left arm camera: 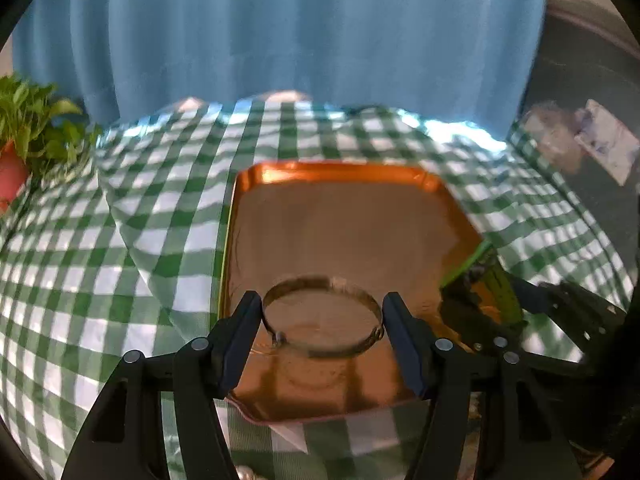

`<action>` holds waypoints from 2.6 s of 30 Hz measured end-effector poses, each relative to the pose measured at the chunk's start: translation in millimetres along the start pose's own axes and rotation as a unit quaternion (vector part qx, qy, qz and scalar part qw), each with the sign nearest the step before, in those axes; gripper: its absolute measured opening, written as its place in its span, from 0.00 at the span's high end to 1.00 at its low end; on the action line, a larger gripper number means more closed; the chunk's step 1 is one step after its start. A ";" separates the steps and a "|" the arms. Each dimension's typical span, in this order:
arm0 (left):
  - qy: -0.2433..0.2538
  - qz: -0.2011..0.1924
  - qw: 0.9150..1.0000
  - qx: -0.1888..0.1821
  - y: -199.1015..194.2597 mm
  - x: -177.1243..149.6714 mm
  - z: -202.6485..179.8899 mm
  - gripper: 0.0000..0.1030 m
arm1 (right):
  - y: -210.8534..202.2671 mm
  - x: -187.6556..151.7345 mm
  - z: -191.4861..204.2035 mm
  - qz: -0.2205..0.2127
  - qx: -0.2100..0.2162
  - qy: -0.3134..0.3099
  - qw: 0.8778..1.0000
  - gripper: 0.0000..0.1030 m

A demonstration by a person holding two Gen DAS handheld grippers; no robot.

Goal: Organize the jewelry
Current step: 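Lower the bangle into the tray with the left tool while the right tool releases the watch there, then reach the left tool to the pearl safety pin and grasp it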

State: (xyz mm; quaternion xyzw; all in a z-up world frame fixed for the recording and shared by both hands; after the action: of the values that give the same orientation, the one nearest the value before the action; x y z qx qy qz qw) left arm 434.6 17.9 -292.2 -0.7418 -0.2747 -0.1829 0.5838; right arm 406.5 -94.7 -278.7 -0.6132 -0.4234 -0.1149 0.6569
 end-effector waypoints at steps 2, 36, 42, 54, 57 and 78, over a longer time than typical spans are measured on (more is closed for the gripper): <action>-0.017 0.021 1.000 0.006 17.0 -2.8 5.2 0.39 | 12.6 -7.1 -4.5 0.020 0.009 0.017 1.000 0.54; 0.020 -0.046 0.999 0.014 -65.8 -58.5 33.9 0.16 | -69.5 -28.6 -38.8 -0.058 0.010 0.083 0.995 0.01; -0.054 -0.013 0.998 -0.007 -81.8 -95.3 65.7 0.16 | -108.6 -34.8 -17.7 -0.096 0.025 0.065 0.993 0.01; -0.067 0.012 0.998 -0.013 -69.2 -117.3 65.9 0.47 | -113.6 -90.9 49.2 -0.053 0.086 0.007 0.995 0.78; -0.037 0.015 0.999 0.000 -58.8 -117.2 58.2 0.56 | -89.8 -89.3 53.3 -0.037 0.099 -0.015 0.994 0.85; -0.022 0.038 0.997 -0.070 -55.7 -100.7 34.1 0.90 | -60.2 -85.5 52.8 0.023 0.121 -0.063 0.990 0.94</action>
State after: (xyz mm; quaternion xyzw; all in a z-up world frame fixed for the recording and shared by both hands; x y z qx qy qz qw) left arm 319.5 40.6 -317.7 -0.7946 -0.2458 -0.1635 0.5306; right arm 291.7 -91.8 -301.5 -0.5451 -0.4602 -0.0091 0.7007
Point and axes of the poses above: each gripper's, at about its wrist camera, not at the fingertips, and y roughly the way its jaws point, z to its left, x to its top, the point moved 7 cm from there along y, roughly the way its jaws point, and after that the axes turned 14 degrees about -y, right-handed, at the moved point
